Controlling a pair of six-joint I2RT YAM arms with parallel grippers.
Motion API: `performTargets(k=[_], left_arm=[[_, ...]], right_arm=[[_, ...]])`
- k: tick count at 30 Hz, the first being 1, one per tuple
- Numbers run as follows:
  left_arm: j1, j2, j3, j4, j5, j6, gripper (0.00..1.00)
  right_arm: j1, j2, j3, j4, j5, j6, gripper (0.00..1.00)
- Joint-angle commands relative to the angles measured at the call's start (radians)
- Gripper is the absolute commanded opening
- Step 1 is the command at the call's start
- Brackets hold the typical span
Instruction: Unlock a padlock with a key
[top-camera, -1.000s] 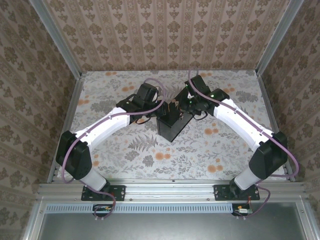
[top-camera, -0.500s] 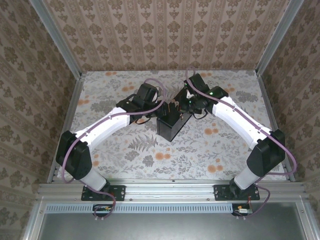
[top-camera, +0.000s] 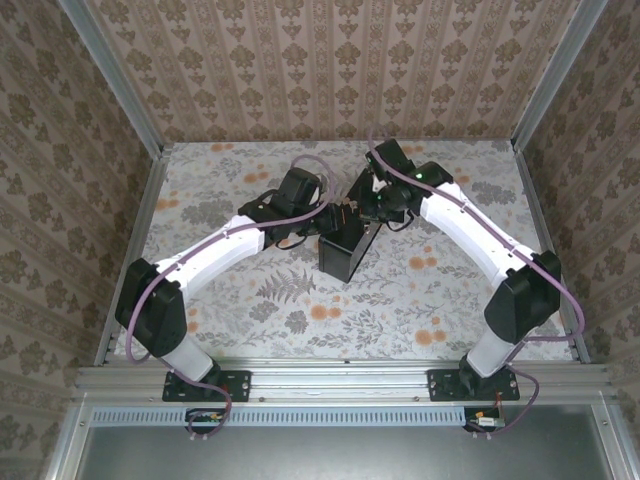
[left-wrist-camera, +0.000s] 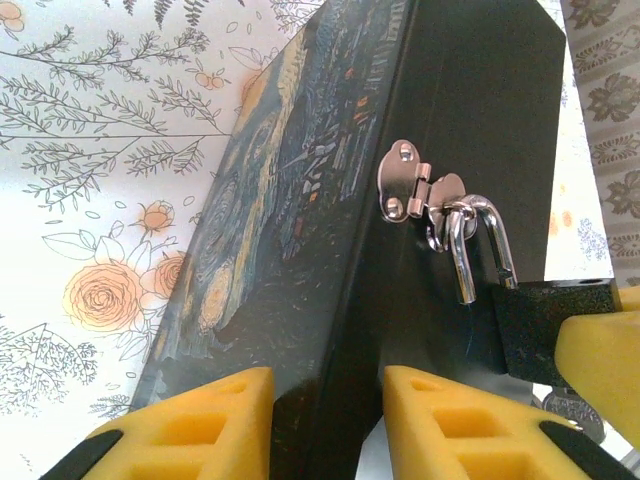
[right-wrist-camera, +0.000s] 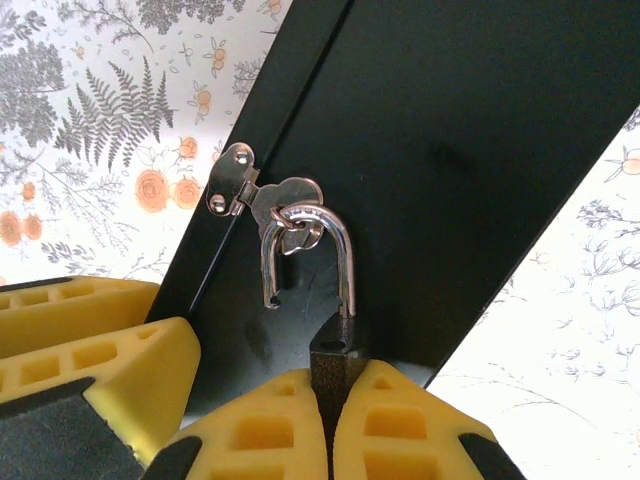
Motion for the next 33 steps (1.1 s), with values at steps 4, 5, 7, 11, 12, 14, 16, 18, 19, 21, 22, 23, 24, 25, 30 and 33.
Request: performTargets(k=[4, 5, 7, 11, 12, 14, 16, 18, 19, 21, 22, 23, 24, 25, 30, 33], left_arm=[[-0.041, 0.052, -0.001, 0.082, 0.101, -0.058, 0.35], [-0.044, 0.054, -0.001, 0.082, 0.094, -0.059, 0.34], [-0.046, 0.059, -0.002, 0.082, 0.085, -0.06, 0.34], [-0.043, 0.054, -0.004, 0.074, 0.061, -0.051, 0.34], [-0.042, 0.048, -0.006, 0.069, 0.055, -0.047, 0.34], [-0.035, 0.036, -0.018, 0.068, 0.051, -0.042, 0.34], [-0.028, 0.027, -0.029, 0.067, 0.048, -0.039, 0.34], [-0.024, 0.02, -0.035, 0.064, 0.043, -0.034, 0.34], [-0.022, 0.017, -0.039, 0.065, 0.043, -0.033, 0.34], [-0.021, 0.017, -0.039, 0.061, 0.043, -0.03, 0.34], [-0.021, 0.017, -0.04, 0.061, 0.042, -0.03, 0.34], [-0.021, 0.017, -0.042, 0.063, 0.042, -0.032, 0.34], [-0.021, 0.018, -0.044, 0.065, 0.042, -0.033, 0.34], [-0.021, 0.019, -0.044, 0.065, 0.043, -0.034, 0.34], [-0.029, 0.018, -0.045, 0.058, 0.015, -0.034, 0.33], [-0.031, 0.024, -0.047, 0.063, 0.011, -0.038, 0.32]], right_arm=[[0.06, -0.059, -0.182, 0.306, -0.232, 0.316, 0.0], [0.062, -0.062, -0.183, 0.329, -0.258, 0.347, 0.0], [0.076, -0.062, -0.173, 0.366, -0.276, 0.36, 0.01], [0.07, -0.014, -0.123, 0.2, -0.236, 0.223, 0.28], [0.069, -0.017, -0.125, 0.183, -0.219, 0.199, 0.3], [0.062, -0.007, -0.106, 0.104, -0.173, 0.125, 0.33], [0.056, 0.004, -0.09, 0.046, -0.132, 0.062, 0.26], [0.05, 0.009, -0.086, 0.015, -0.094, 0.027, 0.17], [0.047, 0.01, -0.086, 0.009, -0.08, 0.017, 0.15], [0.044, 0.012, -0.08, 0.008, -0.08, 0.005, 0.07], [0.044, 0.012, -0.065, -0.003, -0.078, -0.003, 0.03], [0.042, 0.014, -0.04, -0.023, -0.07, -0.01, 0.0], [0.042, 0.014, -0.011, -0.039, -0.056, -0.017, 0.0], [0.039, 0.014, 0.023, -0.058, -0.048, -0.019, 0.0], [0.077, 0.053, 0.194, -0.187, 0.056, -0.036, 0.0], [0.131, 0.117, 0.278, -0.284, 0.143, -0.057, 0.0]])
